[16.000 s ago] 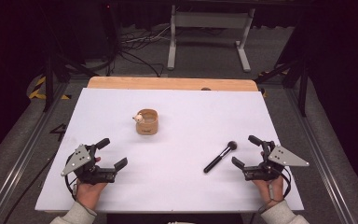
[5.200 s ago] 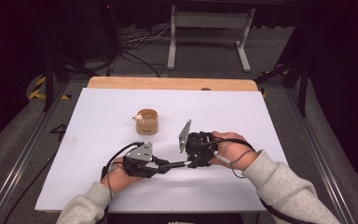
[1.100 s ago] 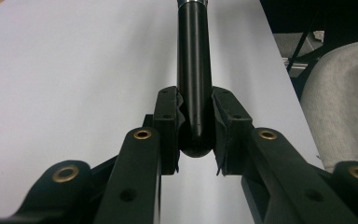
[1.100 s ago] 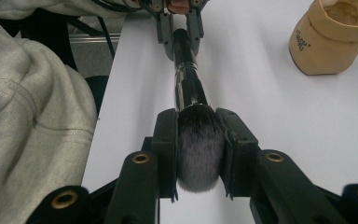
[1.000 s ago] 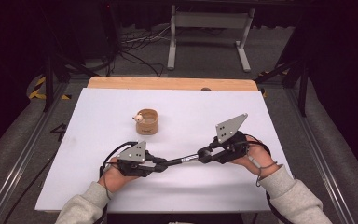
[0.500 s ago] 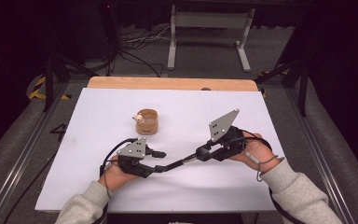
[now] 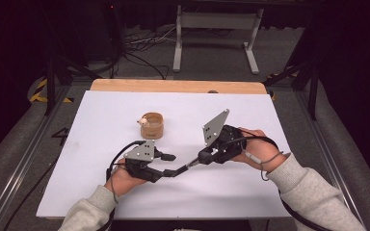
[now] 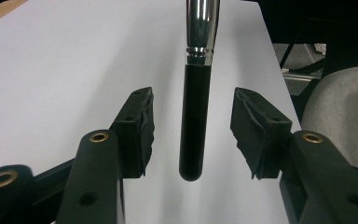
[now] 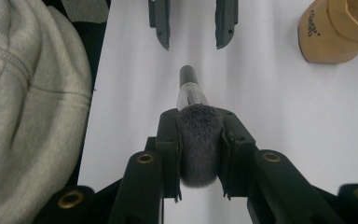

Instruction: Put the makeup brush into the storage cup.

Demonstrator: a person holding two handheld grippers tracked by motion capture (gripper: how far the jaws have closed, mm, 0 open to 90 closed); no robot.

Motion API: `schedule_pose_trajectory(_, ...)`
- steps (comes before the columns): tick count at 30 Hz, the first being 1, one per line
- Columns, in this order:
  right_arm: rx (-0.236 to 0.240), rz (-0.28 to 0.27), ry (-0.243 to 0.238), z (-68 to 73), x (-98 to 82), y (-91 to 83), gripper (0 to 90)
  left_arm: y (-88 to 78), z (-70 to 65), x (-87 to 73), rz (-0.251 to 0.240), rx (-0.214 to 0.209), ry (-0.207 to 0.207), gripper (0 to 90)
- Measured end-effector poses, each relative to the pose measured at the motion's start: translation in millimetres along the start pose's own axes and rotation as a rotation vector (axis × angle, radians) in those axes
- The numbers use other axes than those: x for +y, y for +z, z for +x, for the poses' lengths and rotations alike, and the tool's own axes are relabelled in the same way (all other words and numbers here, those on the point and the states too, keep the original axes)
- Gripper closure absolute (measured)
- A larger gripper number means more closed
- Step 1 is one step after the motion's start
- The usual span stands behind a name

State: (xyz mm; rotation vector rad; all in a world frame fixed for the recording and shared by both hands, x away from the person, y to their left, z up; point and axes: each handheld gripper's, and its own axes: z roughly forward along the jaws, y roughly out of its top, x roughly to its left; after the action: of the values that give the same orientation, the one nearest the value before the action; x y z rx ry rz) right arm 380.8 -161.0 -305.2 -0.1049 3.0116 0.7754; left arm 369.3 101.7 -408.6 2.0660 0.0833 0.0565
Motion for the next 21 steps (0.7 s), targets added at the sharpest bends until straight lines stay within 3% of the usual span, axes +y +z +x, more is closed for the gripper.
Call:
schedule_pose_trajectory(10, 0.006, 0.119, -0.017, -1.4, 20.4, 1.2, 73.0, 4.2, 0.6, 4.1, -0.004, -0.017, -0.032, 41.7)
schedule_pose_trajectory(21, 0.008, 0.184, -0.026, -3.4, 33.4, 3.2, 73.0, 8.2, 0.8, 9.3, -0.016, -0.03, -0.048, 37.1)
